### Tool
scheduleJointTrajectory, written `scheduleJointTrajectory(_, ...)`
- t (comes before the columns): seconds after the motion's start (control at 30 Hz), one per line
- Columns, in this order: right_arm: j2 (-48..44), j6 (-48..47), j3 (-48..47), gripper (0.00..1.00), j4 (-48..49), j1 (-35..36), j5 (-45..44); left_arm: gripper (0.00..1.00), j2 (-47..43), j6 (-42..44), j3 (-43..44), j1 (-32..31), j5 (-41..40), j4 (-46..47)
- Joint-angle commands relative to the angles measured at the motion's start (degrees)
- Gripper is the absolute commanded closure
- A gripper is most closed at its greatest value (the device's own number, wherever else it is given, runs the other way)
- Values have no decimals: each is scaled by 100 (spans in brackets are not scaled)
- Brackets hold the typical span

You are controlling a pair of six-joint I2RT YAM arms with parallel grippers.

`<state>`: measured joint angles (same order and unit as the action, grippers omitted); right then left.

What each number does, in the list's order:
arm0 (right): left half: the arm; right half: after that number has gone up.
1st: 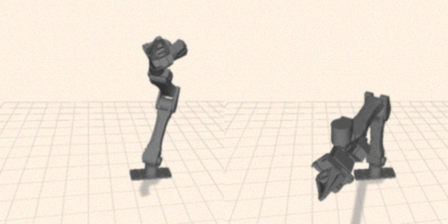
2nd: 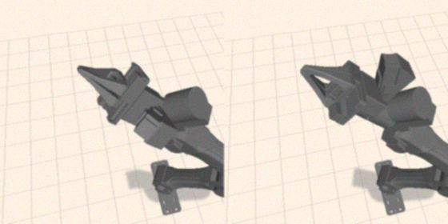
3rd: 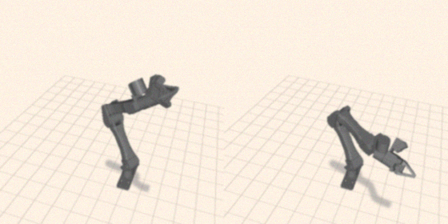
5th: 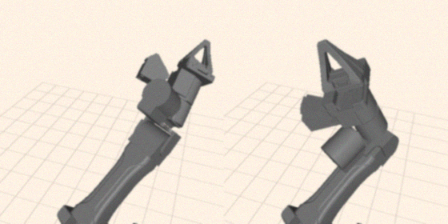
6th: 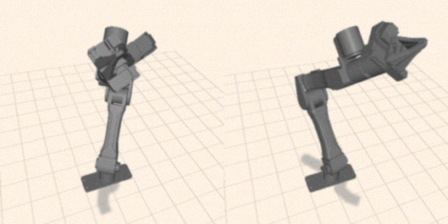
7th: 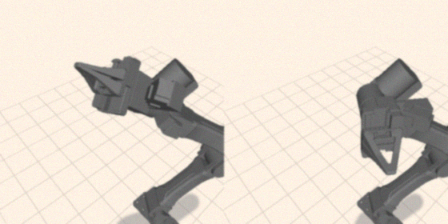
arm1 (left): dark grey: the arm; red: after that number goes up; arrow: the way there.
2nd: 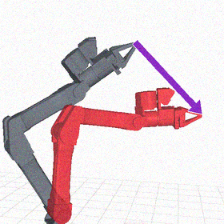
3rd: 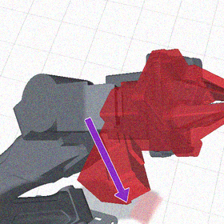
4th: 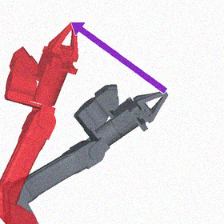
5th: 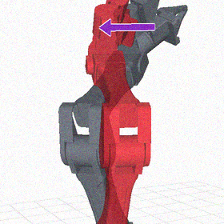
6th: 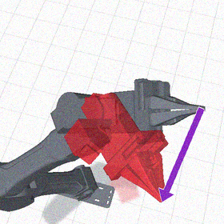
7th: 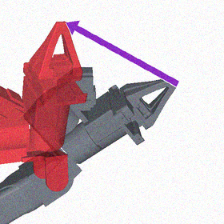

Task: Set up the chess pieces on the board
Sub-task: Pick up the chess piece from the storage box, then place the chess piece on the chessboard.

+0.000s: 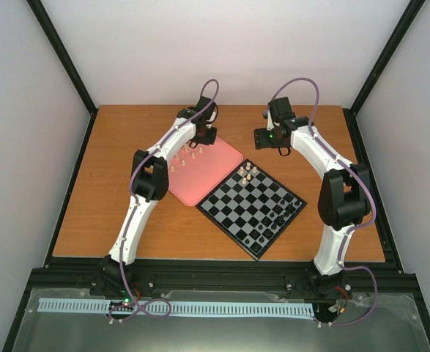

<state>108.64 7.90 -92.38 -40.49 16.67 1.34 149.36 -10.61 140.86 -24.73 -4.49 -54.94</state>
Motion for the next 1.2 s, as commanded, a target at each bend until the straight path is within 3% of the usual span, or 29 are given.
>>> scheduleJointTrajectory(0.0, -16, -9, 5, 20, 54, -42, -50, 99, -610, -148, 70, 22, 242, -68)
scheduleJointTrajectory(0.23, -90, 57, 169, 20, 162, -43, -43, 99, -1494, -297, -446, -287, 900, -168)
scheduleJointTrajectory(0.47, -181, 71, 186, 20, 191, -50, -233, 99, -2600, -359, -2483, -1145, 1053, 48)
scheduleJointTrajectory(0.73, -177, 152, 147, 19, 164, -54, -369, 99, -3419, -672, -4166, -1325, 1262, 486)
scheduleJointTrajectory(0.87, -160, 220, 125, 17, 181, -49, -419, 99, -3435, -785, -4342, -1367, 1308, 625)
scheduleJointTrajectory(1.0, -116, 242, 63, 0, 132, -49, -465, 99, -3348, -891, -4208, -1374, 1360, 827)
scheduleJointTrajectory(1.17, -104, 230, 8, 0, 82, -74, -624, 99, -3019, -959, -3699, -1422, 1363, 811)
